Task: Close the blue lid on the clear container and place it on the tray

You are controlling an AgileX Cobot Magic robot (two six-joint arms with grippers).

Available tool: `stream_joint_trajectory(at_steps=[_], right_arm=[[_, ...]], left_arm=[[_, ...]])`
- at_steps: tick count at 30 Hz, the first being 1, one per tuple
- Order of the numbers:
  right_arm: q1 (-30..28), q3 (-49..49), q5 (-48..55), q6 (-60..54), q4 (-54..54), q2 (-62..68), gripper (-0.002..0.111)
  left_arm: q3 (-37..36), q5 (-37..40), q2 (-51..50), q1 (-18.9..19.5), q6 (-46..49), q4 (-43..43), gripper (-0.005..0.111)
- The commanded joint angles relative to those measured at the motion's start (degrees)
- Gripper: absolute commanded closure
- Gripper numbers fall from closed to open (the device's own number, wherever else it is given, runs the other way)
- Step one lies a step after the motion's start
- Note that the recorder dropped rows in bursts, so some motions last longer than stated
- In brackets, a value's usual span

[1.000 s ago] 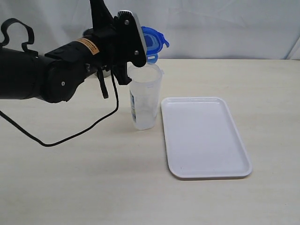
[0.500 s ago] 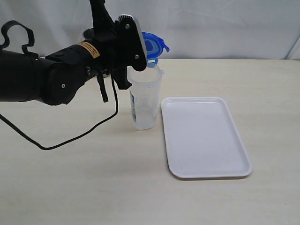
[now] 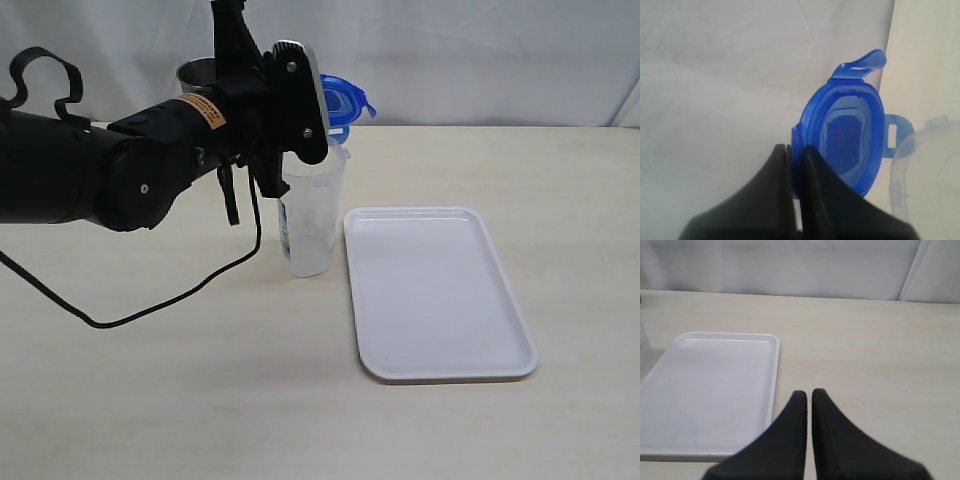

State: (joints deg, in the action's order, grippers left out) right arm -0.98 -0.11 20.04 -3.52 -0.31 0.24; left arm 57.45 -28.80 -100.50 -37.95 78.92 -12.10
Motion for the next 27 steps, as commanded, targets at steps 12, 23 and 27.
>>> stream_joint_trajectory(at_steps=[12, 23, 27], right_arm=[[-0.21, 0.11, -0.23, -0.15, -0.39, -0.24, 0.104], [-0.21, 0.11, -0.23, -0.15, -0.39, -0.24, 0.104], [-0.21, 0.11, -0.23, -0.15, -0.39, -0.24, 0.104]], left_arm=[[-0.13, -0.28, 0.67, -1.42, 9.88, -6.79, 0.107], [-0.13, -1.52, 0.81, -2.92, 12.96, -9.44, 0.107], [-0.13, -1.52, 1.16, -3.27, 13.82, -9.55, 0.107]])
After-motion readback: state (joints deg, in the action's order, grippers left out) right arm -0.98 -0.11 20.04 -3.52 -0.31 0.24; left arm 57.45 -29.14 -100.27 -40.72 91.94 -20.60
